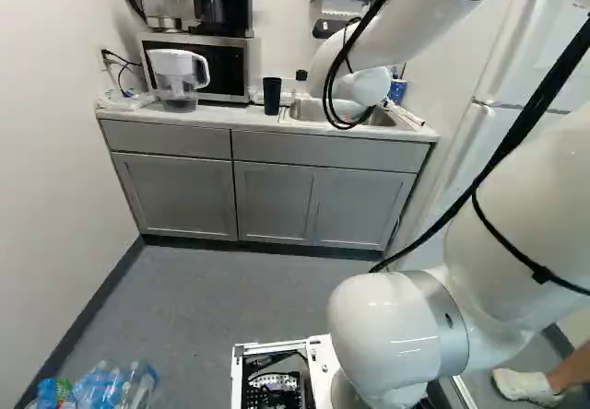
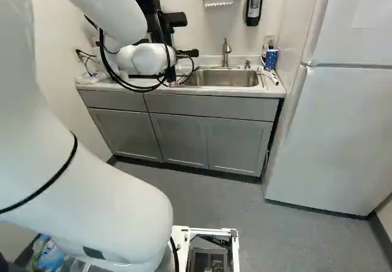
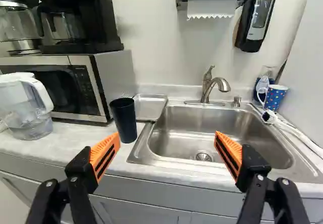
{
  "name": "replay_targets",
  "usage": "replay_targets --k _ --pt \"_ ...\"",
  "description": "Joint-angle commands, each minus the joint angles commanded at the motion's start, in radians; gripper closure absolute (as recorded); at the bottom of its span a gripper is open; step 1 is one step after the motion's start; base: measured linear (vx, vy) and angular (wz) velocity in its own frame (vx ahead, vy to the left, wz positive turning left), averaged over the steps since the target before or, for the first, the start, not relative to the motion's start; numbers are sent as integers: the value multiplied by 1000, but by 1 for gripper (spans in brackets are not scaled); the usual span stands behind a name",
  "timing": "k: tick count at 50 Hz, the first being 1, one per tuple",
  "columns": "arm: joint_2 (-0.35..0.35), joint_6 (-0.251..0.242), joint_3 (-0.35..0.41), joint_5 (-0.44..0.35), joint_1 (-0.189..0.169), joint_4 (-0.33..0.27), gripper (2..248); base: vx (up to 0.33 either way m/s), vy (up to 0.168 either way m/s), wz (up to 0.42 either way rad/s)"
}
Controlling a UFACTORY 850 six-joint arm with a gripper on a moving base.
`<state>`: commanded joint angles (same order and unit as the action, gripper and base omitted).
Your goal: Rinse the cup and place it in the tray
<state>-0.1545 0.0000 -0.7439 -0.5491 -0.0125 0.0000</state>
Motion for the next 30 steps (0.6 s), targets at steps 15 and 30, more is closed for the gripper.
replay_targets --k 15,30 --pt "8 0 -39 41 0 0 3 0 0 0" --pt "18 0 -80 67 0 0 3 0 0 0"
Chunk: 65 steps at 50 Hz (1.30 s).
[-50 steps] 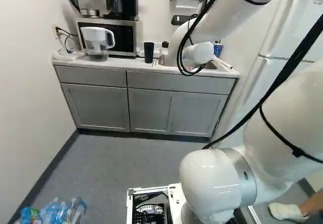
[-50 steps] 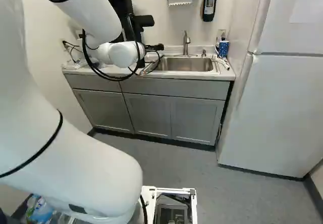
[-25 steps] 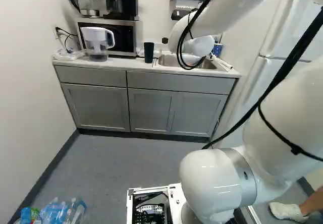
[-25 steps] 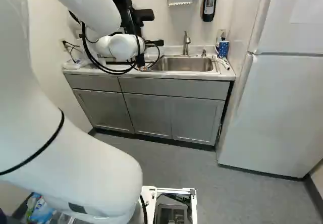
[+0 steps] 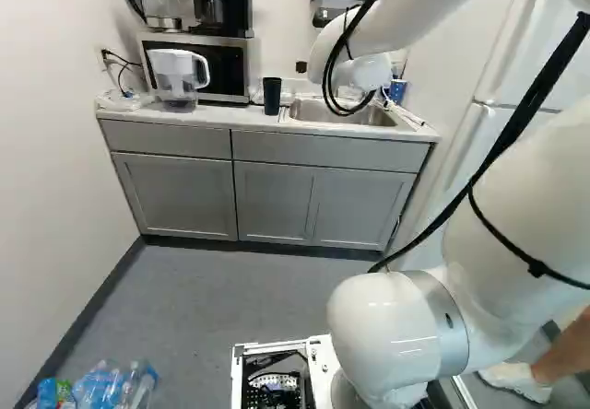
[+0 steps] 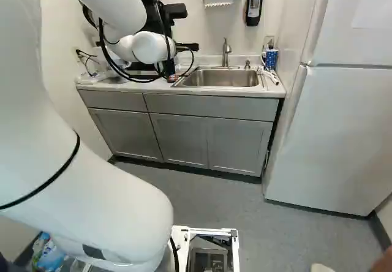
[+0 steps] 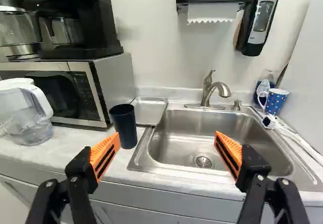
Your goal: Rinse the cup and place it in the tray
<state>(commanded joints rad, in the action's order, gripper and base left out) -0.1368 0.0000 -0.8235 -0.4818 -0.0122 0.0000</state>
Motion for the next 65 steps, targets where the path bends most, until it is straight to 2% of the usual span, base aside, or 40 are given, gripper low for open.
replay_targets --k 14,65 --pt "7 0 -36 14 0 0 3 0 0 0" --pt "7 0 -36 14 0 0 3 3 0 0"
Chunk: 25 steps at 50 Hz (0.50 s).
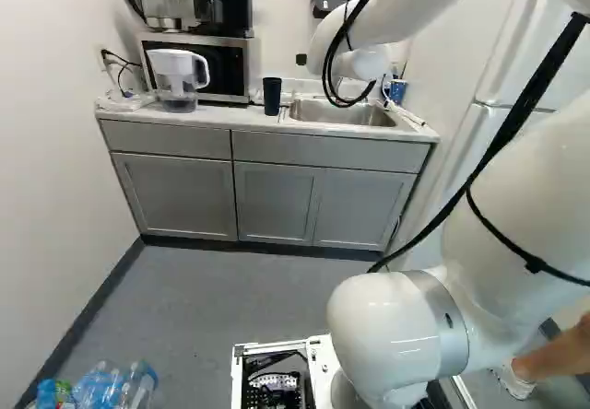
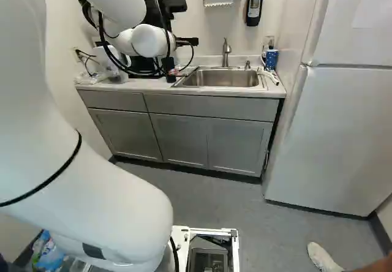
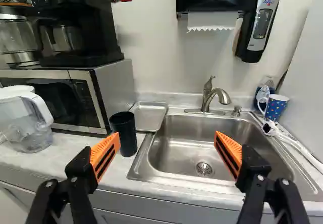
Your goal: Rinse the cup and place it in the tray
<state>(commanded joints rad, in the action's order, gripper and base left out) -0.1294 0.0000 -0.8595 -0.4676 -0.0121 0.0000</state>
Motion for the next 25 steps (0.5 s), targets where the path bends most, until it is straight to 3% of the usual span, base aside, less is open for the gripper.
replay_targets --k 25 --pt "0 0 0 0 0 0 3 68 -26 4"
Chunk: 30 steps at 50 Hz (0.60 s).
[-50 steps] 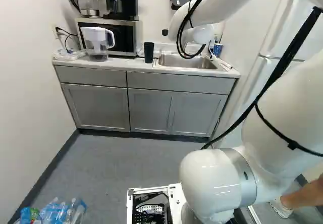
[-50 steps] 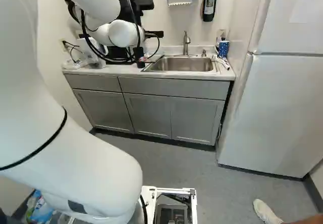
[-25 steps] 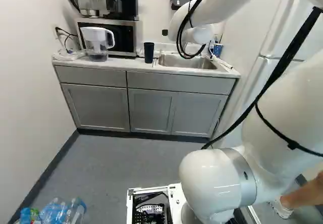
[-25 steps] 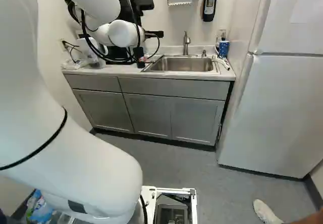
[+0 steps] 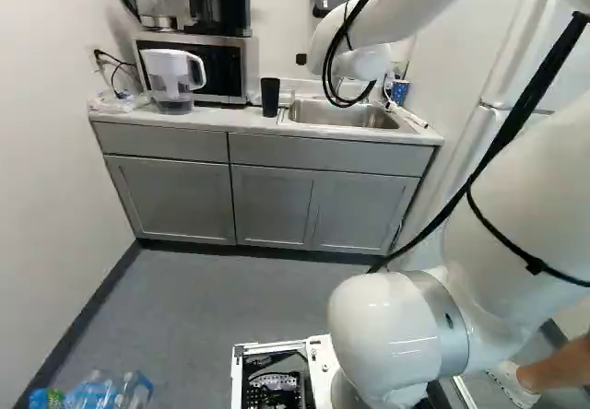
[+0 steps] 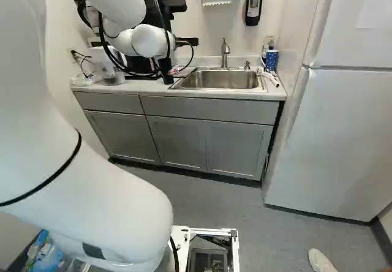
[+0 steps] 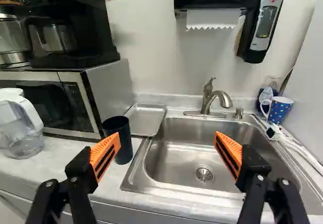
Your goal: Rinse the cup and place it in the tray
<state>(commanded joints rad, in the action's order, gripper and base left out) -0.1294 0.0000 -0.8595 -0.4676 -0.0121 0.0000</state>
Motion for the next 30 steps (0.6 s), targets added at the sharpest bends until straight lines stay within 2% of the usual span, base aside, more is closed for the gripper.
replay_targets --k 15,30 --pt "0 0 0 0 0 0 3 101 -53 -6" --pt "0 0 0 0 0 0 3 111 -84 -143"
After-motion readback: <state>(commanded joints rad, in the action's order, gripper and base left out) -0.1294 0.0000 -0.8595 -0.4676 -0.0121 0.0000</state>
